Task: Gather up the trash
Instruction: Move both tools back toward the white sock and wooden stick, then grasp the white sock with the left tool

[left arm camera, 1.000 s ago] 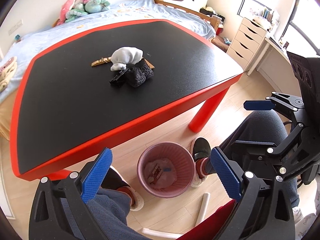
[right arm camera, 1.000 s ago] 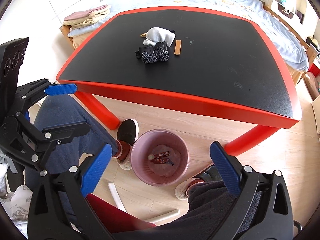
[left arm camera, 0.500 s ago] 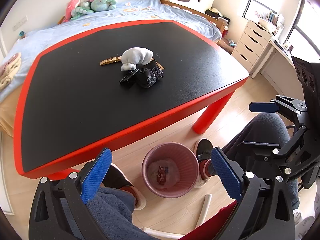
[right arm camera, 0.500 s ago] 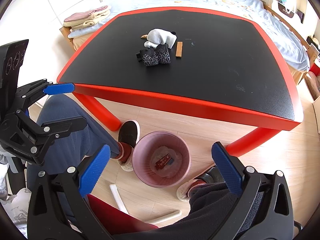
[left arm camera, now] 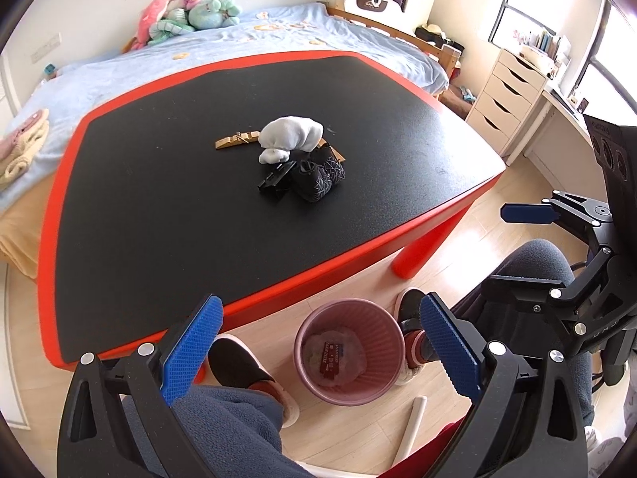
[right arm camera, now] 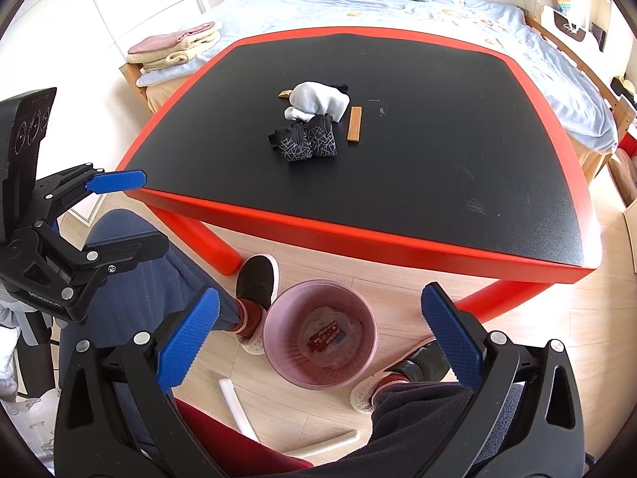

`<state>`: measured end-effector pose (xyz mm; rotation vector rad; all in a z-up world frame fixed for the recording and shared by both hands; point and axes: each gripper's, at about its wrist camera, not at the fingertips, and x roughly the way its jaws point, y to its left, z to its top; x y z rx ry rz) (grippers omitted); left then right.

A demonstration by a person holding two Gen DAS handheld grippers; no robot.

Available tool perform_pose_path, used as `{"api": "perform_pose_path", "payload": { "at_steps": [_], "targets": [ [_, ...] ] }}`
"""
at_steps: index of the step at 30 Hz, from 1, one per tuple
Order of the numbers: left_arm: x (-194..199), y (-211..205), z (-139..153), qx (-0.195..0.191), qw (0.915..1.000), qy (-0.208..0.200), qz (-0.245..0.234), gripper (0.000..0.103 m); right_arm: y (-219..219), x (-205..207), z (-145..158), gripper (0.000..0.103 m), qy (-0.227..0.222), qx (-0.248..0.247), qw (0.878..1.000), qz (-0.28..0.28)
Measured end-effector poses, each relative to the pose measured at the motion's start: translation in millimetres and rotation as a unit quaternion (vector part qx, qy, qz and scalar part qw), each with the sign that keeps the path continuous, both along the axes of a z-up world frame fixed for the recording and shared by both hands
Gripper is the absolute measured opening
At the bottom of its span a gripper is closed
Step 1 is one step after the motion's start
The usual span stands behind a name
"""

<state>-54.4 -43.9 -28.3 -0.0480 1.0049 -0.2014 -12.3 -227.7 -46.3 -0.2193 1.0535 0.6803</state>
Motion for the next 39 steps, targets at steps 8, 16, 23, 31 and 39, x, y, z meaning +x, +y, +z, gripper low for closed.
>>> {"api": "perform_pose_path", "payload": {
  "at_steps": [8,16,23,31,39],
  "targets": [
    [21.8,16.5,15.3,-0.001,0.9998,-0.018,0.012,0.095,10.1,25.4,15.8,0.1,-0.02,0.005,1.0,-0.003],
    [50.7,26.3,25.0,-0.001,0.9995,-0.028,0.012,0.095,23.1,56.9,26.0,0.1,-0.032,0.006,0.999,-0.008],
    [79.6,32.5,27.6,-0.003,0.9996,-0.029,0.009,0.095,35.0,84.9,25.6,0.1,-0.035,0.003,0.999,-0.012],
    [116.2,33.9,17.5,-0.004,0.9998,-0.017,0.001,0.095,47.9,116.1,13.4,0.1,-0.027,-0.007,1.0,-0.013],
    [149.5,36.7,-4.2,-0.012,0.9999,0.005,-0.005,0.095,58.3,142.8,-12.0,0.1,-0.012,-0.024,0.999,-0.019]
  ]
}}
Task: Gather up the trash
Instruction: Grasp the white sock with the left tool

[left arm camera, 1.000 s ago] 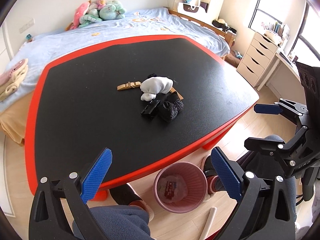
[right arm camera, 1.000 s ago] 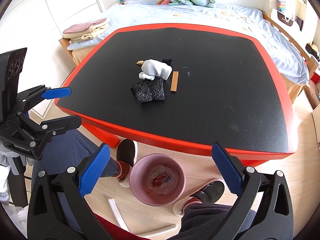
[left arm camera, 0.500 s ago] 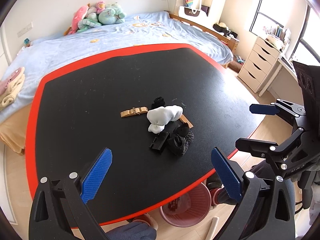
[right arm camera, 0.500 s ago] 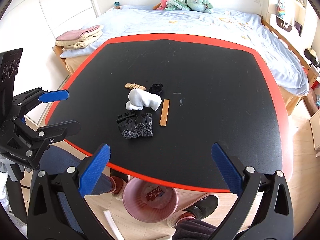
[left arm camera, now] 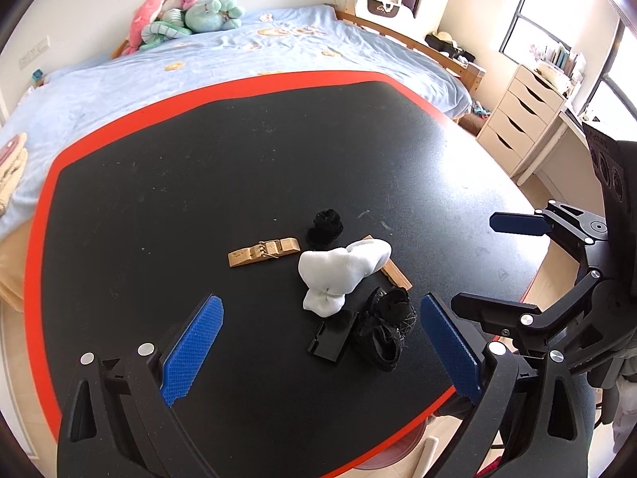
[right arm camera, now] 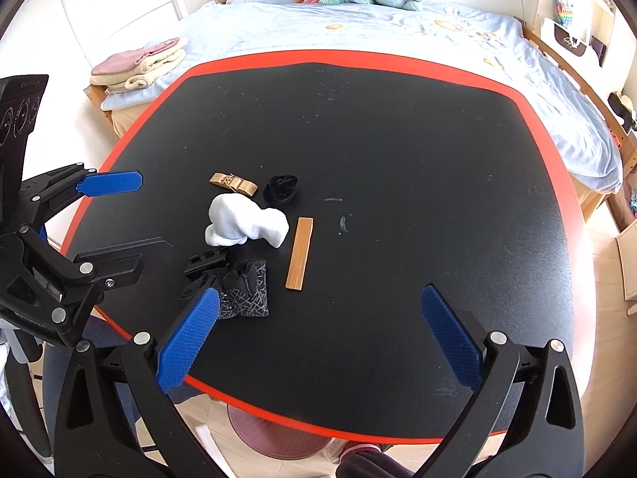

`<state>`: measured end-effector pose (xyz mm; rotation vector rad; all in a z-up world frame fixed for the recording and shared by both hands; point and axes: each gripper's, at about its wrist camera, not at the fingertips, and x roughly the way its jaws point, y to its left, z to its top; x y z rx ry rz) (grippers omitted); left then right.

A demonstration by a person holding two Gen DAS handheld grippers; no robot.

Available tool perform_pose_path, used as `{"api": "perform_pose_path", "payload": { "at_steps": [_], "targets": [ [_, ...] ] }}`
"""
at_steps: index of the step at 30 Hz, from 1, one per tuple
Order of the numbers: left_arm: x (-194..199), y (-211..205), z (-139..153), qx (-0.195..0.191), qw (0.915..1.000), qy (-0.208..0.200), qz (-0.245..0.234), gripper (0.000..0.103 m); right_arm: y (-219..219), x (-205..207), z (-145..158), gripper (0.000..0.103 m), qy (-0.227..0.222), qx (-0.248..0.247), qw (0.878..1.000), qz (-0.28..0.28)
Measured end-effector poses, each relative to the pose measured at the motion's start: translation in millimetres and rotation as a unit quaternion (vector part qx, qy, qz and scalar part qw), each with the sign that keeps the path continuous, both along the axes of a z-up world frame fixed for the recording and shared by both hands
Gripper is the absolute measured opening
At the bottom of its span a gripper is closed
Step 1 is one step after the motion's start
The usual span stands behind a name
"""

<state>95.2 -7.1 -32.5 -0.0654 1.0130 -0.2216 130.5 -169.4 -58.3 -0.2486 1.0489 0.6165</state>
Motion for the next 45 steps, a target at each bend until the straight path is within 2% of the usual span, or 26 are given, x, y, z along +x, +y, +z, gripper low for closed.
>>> {"api": "perform_pose_path", "payload": {
  "at_steps": [17,29,30,31,33,35,37,39,44,45],
  "targets": [
    [31.0,6.6,-37.2,-0.008,0.9996,0.029,-0.002,0.095,9.5,34.2,-39.4,0.1,0.021,-0.021,1.0,0.0],
    [37.6,4.4,-45.2,-0.011,0.9996,0.024,-0.01,0.094,20.9,39.9,-49.1,0.098,0.014,-0.034,0.999,0.011],
    [37.3,3.6,-45.0,-0.011,0.9996,0.023,-0.012,0.09,20.6,39.9,-48.8,0.096,0.013,-0.033,0.999,0.012],
    [37.8,1.2,-45.3,-0.009,0.9996,0.024,-0.014,0.08,21.0,40.1,-48.7,0.091,0.012,-0.033,0.999,0.012],
    [38.8,-2.0,-46.0,-0.008,0.9995,0.026,-0.019,0.071,21.1,39.5,-47.7,0.085,0.005,-0.038,0.999,0.014],
    [38.9,-4.3,-46.1,-0.008,0.9994,0.025,-0.023,0.062,20.9,38.8,-45.6,0.074,-0.002,-0.04,0.999,0.014],
    [38.8,-5.2,-46.2,-0.005,0.9994,0.026,-0.024,0.045,19.8,38.6,-44.0,0.065,-0.006,-0.041,0.999,0.015],
    [38.8,-4.2,-45.9,-0.007,0.9994,0.025,-0.024,0.041,19.6,37.8,-43.2,0.057,-0.01,-0.042,0.999,0.016],
    [35.5,2.0,-44.5,-0.008,0.9995,0.022,-0.02,0.036,14.9,34.3,-40.9,0.026,-0.012,-0.036,0.999,0.022],
    [35.1,2.7,-43.9,-0.008,0.9996,0.022,-0.019,0.035,15.0,34.0,-40.8,0.023,-0.011,-0.035,0.999,0.024]
  ]
}}
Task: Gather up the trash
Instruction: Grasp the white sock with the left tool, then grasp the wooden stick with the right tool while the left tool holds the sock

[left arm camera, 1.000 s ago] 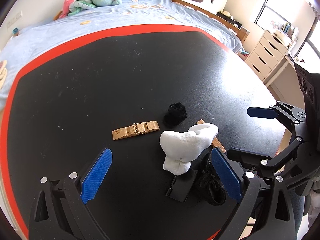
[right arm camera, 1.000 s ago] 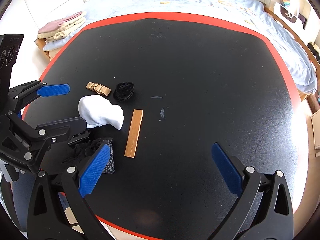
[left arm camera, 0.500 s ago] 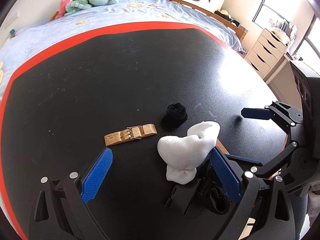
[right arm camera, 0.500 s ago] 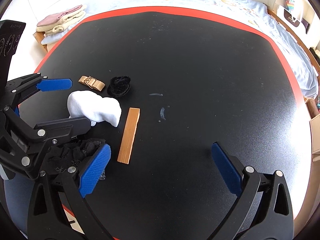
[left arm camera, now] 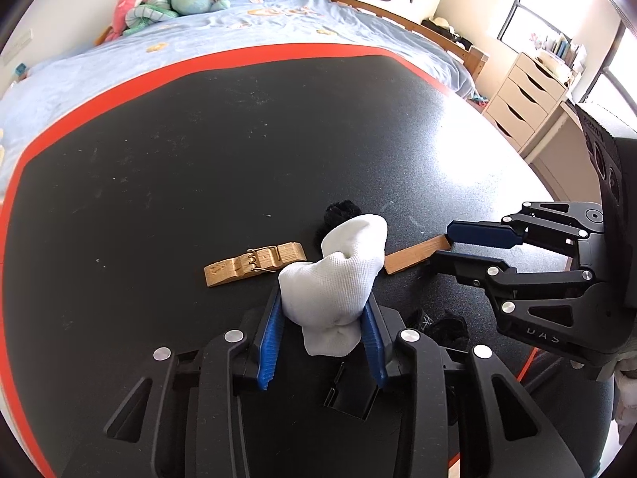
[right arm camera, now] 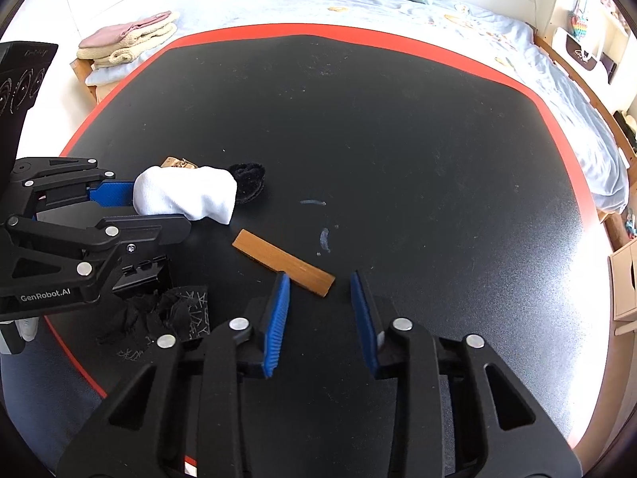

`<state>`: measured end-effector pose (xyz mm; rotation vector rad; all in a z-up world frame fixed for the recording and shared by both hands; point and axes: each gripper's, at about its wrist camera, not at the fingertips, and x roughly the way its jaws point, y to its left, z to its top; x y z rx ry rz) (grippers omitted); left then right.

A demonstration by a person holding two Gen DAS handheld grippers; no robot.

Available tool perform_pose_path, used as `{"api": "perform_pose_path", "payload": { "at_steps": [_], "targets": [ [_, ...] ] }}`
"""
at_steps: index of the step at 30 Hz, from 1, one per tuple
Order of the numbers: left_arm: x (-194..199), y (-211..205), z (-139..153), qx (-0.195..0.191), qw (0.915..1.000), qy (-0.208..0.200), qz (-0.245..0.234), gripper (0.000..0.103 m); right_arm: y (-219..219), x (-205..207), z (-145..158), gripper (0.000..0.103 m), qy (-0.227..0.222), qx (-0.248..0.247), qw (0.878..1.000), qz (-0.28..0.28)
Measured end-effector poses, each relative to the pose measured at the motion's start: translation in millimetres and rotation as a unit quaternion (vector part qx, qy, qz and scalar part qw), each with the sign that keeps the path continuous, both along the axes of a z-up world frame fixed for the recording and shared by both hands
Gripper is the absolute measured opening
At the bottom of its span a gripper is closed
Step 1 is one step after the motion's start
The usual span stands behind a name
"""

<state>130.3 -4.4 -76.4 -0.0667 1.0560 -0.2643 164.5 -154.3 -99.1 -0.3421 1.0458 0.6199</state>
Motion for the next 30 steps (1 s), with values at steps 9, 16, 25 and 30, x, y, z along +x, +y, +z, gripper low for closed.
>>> {"api": "perform_pose_path", "payload": {
  "at_steps": [9,16,25,30],
  "targets": [
    [-8.7,11.2,3.9,-0.006,0.9999,-0.003,0.01,0.033,1.2,-3.8,0.5,0.0,0.017,0.016,1.0,0.005],
    [-9.2,10.4,7.4,-0.007,0.9999,-0.006,0.014,0.032,2.2,-4.7,4.4,0.0,0.013,0.02,1.0,0.007],
    [-9.6,13.4,10.9,-0.009,0.9997,-0.009,0.021,0.032,5.5,-0.3,6.4,0.074,-0.012,0.021,1.0,0.002],
    [-10.1,14.4,11.2,-0.009,0.9996,-0.01,0.024,0.032,10.8,2.9,3.5,0.088,-0.024,0.015,1.0,0.008]
  ]
}}
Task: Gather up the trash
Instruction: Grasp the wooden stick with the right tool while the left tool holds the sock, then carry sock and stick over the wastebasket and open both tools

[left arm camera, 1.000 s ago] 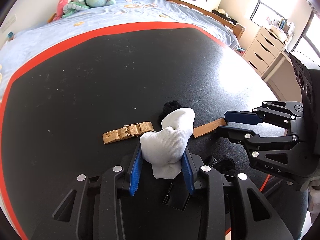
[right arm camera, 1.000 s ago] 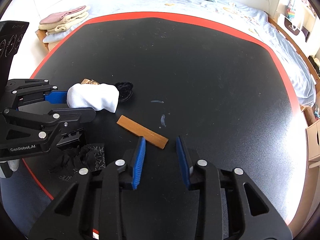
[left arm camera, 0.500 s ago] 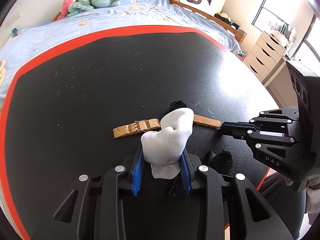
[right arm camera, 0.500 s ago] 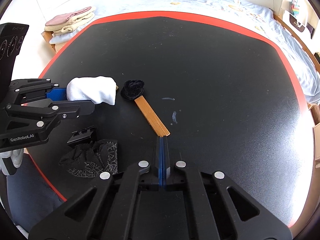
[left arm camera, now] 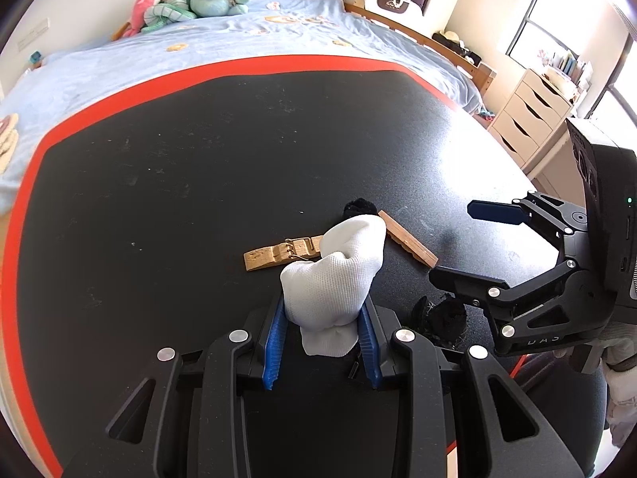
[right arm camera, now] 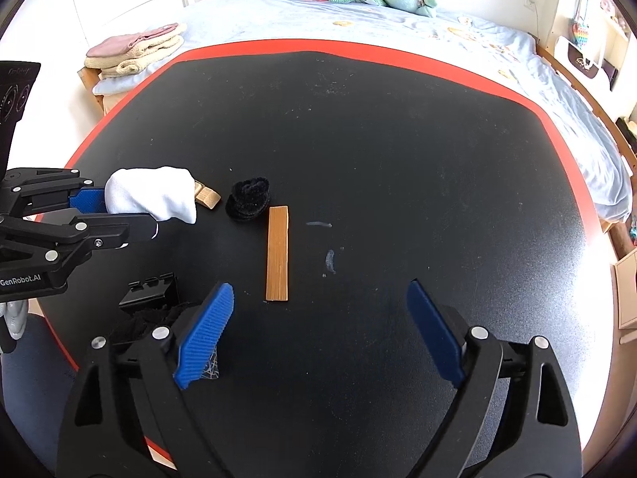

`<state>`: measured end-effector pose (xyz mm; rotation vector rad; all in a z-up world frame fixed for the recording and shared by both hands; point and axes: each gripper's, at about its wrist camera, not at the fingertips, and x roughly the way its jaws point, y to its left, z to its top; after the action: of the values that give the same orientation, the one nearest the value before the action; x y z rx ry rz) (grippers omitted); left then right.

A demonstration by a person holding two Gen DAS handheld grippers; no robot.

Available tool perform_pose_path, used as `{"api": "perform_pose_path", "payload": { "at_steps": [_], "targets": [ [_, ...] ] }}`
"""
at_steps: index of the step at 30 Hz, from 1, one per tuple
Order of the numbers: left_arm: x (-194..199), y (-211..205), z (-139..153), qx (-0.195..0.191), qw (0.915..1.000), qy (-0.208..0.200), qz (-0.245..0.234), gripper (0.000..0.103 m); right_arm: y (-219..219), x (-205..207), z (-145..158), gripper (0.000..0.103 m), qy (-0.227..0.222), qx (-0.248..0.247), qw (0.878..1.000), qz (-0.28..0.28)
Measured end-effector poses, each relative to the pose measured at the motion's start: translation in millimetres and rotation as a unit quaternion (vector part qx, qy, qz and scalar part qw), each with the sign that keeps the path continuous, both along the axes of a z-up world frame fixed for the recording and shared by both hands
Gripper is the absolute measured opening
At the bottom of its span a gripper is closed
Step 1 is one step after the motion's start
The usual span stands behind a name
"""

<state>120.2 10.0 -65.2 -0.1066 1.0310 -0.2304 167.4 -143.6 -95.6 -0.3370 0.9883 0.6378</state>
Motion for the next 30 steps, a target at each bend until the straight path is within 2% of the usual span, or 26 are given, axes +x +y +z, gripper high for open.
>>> {"api": "perform_pose_path", "payload": {
  "at_steps": [3,5,9,12,14,16,22,30],
  "targets": [
    [0.1,0.1,0.3,0.0,1.0,0.0,0.001,0.032,3.4,2.4,-1.4,0.084,-0.001,-0.001,1.0,0.004],
    [-0.9,0.2,-0.3,0.0,1.0,0.0,0.002,0.032,7.1,2.9,-2.8,0.068,0.001,-0.005,1.0,0.009],
    [-1.1,1.0,-0.8,0.0,1.0,0.001,0.004,0.032,13.5,-0.4,-4.9,0.053,0.002,-0.007,1.0,0.025],
    [-1.6,1.7,-0.9,0.0,1.0,0.001,0.006,0.032,15.5,-2.0,-4.0,0.036,0.003,-0.004,0.999,0.033],
    [-1.6,2.0,-1.0,-0.001,1.0,0.001,0.007,0.032,16.8,-2.5,-3.3,0.019,0.004,-0.004,0.999,0.037],
    [-1.6,2.2,-0.9,-0.001,1.0,0.001,0.007,0.032,17.6,-3.2,-3.1,0.012,0.007,-0.005,0.999,0.04],
    [-3.9,1.7,2.8,-0.001,1.0,-0.001,0.007,0.032,13.4,-6.5,1.8,0.011,0.01,0.001,0.999,0.031],
    [-20.8,-1.5,21.1,0.0,0.9999,-0.013,0.008,0.032,-8.8,-20.8,35.4,0.011,0.004,0.025,1.0,0.012]
  ]
}}
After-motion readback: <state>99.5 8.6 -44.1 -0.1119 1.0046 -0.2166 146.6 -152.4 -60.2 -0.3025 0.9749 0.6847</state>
